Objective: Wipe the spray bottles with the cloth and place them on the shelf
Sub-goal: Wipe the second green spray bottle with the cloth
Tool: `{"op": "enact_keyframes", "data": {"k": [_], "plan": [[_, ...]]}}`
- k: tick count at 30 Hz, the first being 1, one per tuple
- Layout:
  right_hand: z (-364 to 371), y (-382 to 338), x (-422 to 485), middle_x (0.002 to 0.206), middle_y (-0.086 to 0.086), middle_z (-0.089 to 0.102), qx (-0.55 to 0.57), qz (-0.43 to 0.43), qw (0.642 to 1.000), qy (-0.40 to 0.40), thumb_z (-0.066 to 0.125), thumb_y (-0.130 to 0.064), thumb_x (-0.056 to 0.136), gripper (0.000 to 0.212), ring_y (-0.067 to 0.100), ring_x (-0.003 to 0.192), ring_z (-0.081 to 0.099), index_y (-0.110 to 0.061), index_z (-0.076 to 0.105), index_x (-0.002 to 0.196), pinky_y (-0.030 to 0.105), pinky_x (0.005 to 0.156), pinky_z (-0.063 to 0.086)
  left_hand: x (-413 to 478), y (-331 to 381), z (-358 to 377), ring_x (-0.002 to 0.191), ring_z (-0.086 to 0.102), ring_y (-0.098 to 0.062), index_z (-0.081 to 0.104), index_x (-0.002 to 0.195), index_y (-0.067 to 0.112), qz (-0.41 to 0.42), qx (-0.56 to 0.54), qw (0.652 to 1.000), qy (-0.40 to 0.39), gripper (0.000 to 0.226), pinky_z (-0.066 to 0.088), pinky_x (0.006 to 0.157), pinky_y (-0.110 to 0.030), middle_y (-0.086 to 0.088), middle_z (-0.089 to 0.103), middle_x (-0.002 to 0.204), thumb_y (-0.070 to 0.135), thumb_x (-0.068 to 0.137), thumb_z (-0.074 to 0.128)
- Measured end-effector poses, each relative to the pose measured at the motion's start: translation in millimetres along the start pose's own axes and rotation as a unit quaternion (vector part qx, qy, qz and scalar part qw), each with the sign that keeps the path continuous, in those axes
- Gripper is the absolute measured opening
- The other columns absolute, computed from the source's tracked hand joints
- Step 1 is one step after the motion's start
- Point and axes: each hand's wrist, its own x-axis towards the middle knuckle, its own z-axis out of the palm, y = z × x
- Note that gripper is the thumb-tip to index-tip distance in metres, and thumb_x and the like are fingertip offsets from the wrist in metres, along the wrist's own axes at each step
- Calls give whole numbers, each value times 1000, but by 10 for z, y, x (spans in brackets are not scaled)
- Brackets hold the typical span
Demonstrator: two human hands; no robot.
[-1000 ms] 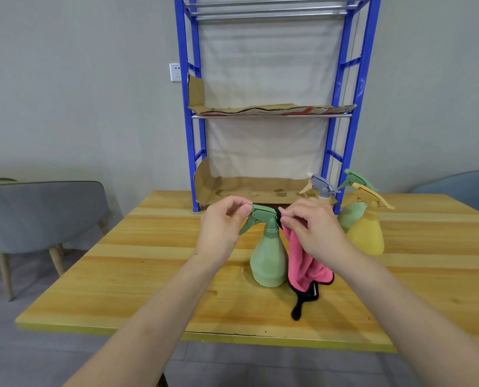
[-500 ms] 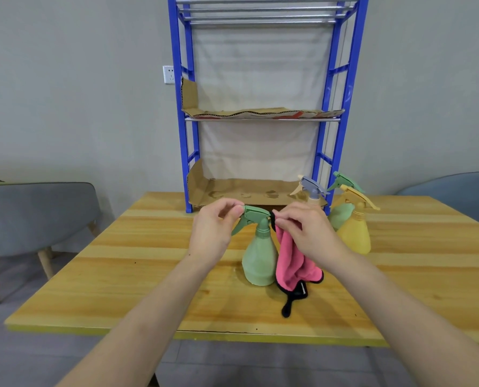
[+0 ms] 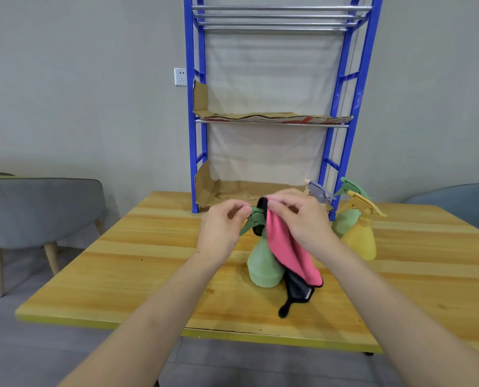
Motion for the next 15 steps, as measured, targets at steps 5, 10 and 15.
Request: {"op": "enact_keyframes", "data": {"k": [5, 10, 15], "plan": [[61, 189, -129, 133, -18, 68, -48, 18, 995, -87, 71, -19, 97, 45, -4, 128, 57, -36, 66, 138, 26, 113, 43, -4, -16, 12, 96, 71, -2, 78, 101, 28, 0, -15, 1000, 4, 11, 57, 94, -39, 17, 77, 94, 31, 100, 67], [129, 175, -143, 126, -16, 67, -84, -3, 994, -71, 80, -28, 89, 48, 5, 121, 58, -29, 66, 135, 30, 109, 44, -21, -8, 35, 94, 69, -3, 77, 101, 26, 9, -20, 1000, 15, 12, 57, 92, -34, 17, 76, 92, 27, 100, 66], [234, 210, -147, 115, -13, 73, -70, -10, 997, -25, 78, -32, 90, 35, 4, 109, 62, -26, 72, 124, 24, 98, 47, -26, -40, 61, 92, 67, -1, 77, 99, 25, 23, -24, 999, 21, 12, 55, 90, -30, 17, 75, 92, 24, 101, 65]]}}
